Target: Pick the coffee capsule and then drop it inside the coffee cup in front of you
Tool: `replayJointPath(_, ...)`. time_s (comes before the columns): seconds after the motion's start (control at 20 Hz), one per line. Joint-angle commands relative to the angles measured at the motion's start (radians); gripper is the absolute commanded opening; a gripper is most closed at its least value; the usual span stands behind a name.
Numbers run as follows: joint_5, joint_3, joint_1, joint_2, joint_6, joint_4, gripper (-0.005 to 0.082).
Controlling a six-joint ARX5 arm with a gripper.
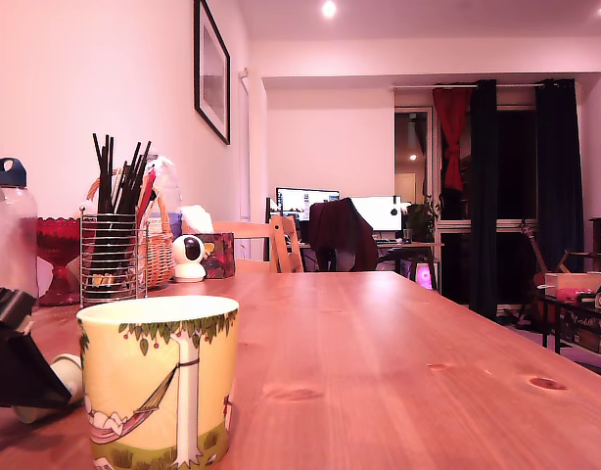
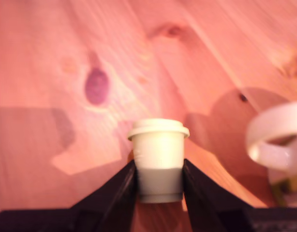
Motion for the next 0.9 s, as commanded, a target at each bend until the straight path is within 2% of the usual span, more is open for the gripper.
replayJointPath(0.0,0.017,0.008,0.003,-0.030,0.020,-0.011,0.0105)
replayJointPath(0.2,0.022,0.008,0.003,-0.122,0.038,-0.080,0.0105)
replayJointPath(0.35,0.056,0.008,0.003,-0.221,0.038,-0.145,0.0105)
replayJointPath(0.65,0.087,0.008,0.003,-0.407,0.055,-0.273,0.0105)
replayJointPath(0.85,0.177,0.008,0.003,-0.509,0.062,-0.314,0.0105)
